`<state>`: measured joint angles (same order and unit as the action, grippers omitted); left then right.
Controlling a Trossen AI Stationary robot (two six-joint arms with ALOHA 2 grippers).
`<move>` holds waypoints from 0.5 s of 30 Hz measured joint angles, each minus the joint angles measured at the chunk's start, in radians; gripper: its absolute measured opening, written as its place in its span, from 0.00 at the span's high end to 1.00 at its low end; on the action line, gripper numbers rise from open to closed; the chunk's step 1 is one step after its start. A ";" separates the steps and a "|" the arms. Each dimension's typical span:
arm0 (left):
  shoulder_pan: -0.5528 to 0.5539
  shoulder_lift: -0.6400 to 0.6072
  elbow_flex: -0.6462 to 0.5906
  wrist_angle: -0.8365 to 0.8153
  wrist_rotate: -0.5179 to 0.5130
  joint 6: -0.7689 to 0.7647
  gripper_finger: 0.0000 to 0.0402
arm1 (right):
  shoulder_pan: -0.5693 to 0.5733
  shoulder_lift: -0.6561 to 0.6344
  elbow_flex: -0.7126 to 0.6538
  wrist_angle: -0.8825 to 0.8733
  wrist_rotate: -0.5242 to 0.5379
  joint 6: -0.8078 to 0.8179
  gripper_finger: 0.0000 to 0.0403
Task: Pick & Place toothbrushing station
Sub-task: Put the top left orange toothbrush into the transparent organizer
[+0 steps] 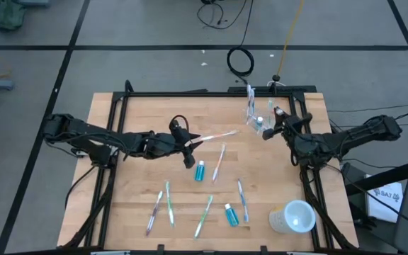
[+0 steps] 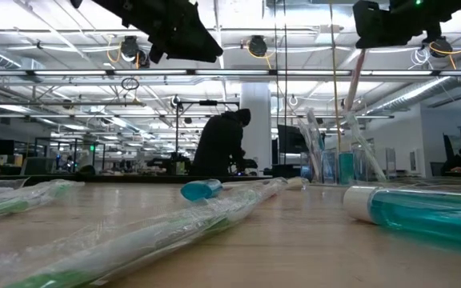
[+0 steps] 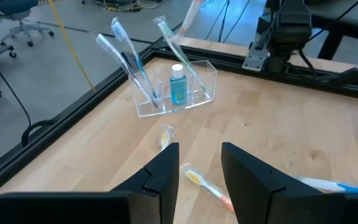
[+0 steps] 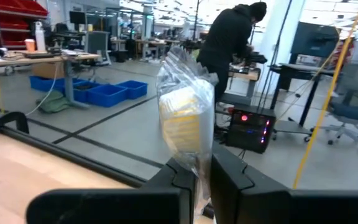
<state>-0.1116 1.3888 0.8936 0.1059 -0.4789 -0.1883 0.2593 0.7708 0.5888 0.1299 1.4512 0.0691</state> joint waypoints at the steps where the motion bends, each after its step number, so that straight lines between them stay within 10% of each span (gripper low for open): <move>1: 0.000 0.000 0.000 -0.002 0.000 0.000 0.68 | 0.009 0.000 0.000 0.000 0.015 0.001 0.96; 15: 0.000 0.000 0.000 0.000 0.000 -0.010 0.68 | 0.023 0.000 -0.012 0.031 -0.061 0.037 0.96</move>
<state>-0.1116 1.3888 0.8936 0.1064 -0.4786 -0.1982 0.2823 0.7708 0.5770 0.1604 1.3899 0.1060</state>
